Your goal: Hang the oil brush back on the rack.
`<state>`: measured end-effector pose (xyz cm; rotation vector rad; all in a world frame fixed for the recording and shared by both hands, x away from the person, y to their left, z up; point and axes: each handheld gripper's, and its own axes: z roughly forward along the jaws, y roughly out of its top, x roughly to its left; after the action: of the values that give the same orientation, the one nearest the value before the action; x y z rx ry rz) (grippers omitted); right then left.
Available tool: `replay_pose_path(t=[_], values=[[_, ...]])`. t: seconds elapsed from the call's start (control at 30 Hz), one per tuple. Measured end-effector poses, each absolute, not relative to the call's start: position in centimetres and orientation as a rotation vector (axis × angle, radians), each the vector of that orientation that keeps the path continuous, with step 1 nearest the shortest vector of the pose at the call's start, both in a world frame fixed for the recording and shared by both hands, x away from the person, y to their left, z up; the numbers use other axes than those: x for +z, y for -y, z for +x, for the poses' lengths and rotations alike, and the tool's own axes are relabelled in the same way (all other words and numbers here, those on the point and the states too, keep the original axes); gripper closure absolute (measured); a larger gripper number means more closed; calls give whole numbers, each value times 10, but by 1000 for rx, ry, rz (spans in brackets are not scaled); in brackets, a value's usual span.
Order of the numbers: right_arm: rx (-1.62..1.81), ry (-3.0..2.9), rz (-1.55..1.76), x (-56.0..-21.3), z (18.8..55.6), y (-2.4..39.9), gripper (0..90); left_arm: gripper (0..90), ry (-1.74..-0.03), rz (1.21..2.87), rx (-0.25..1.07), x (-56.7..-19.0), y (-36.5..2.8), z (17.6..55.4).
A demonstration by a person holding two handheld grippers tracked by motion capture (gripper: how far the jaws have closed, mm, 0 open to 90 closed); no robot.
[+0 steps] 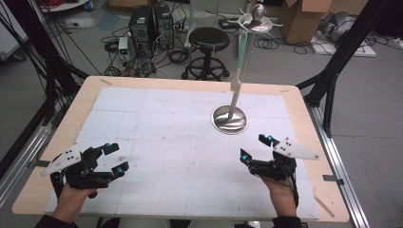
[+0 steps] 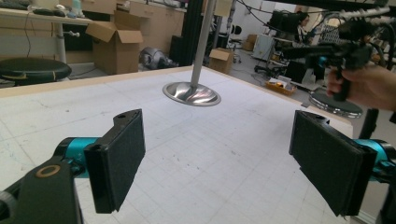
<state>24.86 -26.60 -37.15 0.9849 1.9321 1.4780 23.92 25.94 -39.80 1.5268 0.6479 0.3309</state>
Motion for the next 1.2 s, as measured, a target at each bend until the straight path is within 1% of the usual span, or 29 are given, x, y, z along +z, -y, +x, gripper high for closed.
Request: replay_pose_path(t=[0.2,0.37,0.57,0.77,1.2], values=[[1464,-1916,965,-389,214,268,158,188,-646,1533,334,-400,-260,239],[1433,-1919,983,-392,204,274,158,188,-652,1517,340,-400,-260,238],[1455,-1888,981,-389,201,277,158,188,-651,1515,349,-399,-262,234],[1468,-1896,965,-386,202,271,158,187,-640,1525,354,-398,-261,228],[1464,-1901,971,-387,206,272,158,187,-648,1520,346,-399,-260,229]])
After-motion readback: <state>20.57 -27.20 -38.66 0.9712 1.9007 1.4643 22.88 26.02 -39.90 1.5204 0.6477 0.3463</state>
